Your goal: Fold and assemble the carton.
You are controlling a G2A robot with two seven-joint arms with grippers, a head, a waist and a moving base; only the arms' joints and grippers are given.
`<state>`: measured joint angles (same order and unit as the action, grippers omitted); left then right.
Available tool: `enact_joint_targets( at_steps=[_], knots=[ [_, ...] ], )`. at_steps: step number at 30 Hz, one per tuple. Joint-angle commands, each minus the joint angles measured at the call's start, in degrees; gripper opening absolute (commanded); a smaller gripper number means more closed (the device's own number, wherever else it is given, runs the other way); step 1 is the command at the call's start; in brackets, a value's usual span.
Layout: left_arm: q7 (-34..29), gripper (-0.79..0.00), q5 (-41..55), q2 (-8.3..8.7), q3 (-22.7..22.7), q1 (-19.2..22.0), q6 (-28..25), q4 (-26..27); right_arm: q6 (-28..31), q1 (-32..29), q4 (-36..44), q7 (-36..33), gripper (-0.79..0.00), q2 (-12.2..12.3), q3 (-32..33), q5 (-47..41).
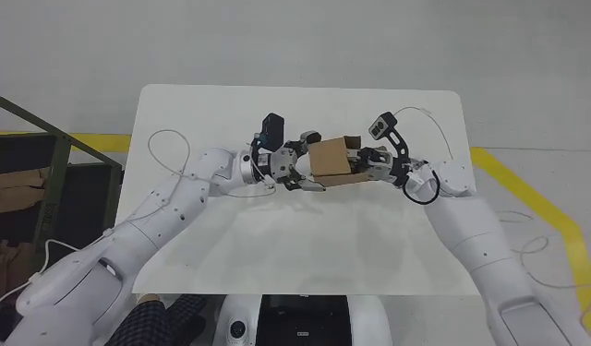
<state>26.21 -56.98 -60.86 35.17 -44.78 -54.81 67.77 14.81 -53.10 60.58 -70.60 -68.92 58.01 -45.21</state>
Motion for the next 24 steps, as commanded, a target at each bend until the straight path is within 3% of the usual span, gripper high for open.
enact_joint_targets(
  at_steps=[1,14,24],
  knots=[
    [-0.43,0.0,-0.92,-0.1,0.38,-0.24,0.78,0.19,-0.17,-0.18,0.27,0.53,-0.785,-0.04,0.09,0.18],
    [-0.98,-0.006,-4.06,-0.66,3.13,-2.06,2.29,0.61,-1.06,-1.32,1.93,2.16,-0.785,-0.2,0.67,1.66],
    [-2.3,-0.175,-3.2,-1.2,4.88,-2.76,0.33,0.0,-0.92,-1.92,2.84,2.73,-0.785,-0.26,1.23,2.84]
  ],
)
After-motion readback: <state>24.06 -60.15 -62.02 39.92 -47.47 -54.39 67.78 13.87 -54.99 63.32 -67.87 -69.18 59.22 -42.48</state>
